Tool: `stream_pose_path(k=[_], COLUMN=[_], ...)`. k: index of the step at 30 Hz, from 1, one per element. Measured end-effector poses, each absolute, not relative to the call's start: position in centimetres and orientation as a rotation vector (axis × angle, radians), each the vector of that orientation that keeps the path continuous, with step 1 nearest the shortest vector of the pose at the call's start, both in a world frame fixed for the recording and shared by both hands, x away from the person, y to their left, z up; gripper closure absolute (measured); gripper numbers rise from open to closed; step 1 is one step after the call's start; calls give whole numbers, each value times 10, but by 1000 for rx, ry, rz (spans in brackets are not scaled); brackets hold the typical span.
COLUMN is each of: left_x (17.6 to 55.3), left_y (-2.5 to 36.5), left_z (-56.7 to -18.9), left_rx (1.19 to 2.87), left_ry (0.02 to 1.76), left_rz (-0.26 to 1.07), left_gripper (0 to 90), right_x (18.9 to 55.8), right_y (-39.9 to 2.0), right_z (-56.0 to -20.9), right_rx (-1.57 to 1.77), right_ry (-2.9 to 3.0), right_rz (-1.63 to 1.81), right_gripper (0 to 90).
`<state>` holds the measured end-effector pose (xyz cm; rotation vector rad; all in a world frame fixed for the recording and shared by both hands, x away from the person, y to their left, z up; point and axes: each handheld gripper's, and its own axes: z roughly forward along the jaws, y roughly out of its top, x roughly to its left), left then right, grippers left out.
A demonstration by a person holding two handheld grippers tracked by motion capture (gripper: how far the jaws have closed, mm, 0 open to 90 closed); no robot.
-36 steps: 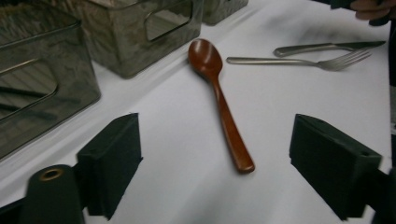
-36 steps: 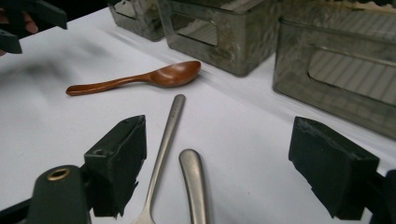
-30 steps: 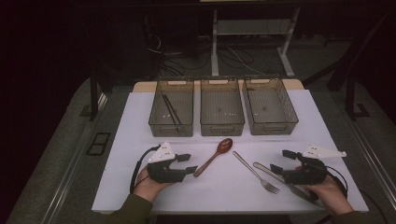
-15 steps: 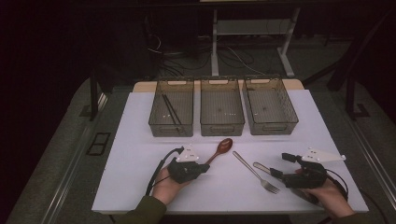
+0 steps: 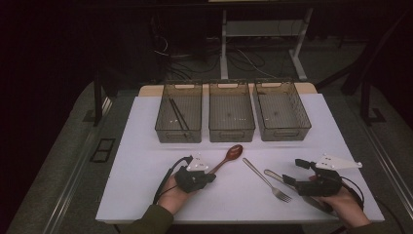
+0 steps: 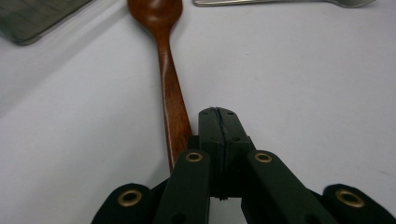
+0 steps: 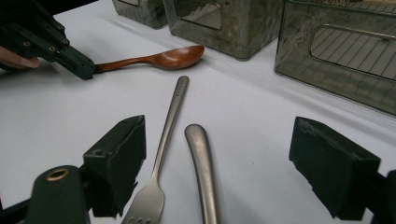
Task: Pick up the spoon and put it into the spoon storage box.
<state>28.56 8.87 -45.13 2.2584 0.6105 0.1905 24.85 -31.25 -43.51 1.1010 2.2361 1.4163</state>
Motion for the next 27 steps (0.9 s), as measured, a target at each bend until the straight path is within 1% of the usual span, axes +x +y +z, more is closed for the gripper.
stream_pose_path(k=[20,27], left_x=[301,315], left_y=[113,124], left_z=[-451,-451], left_rx=[2239,2230], left_ry=[733,777], left_rz=[315,362], left_gripper=[885,885], right_x=[249,249], right_y=[-312,-311], right_z=[-435,-436], right_rx=[1095,1097], right_ry=[2246,2254], right_rz=[1405,1399], right_gripper=[180,180])
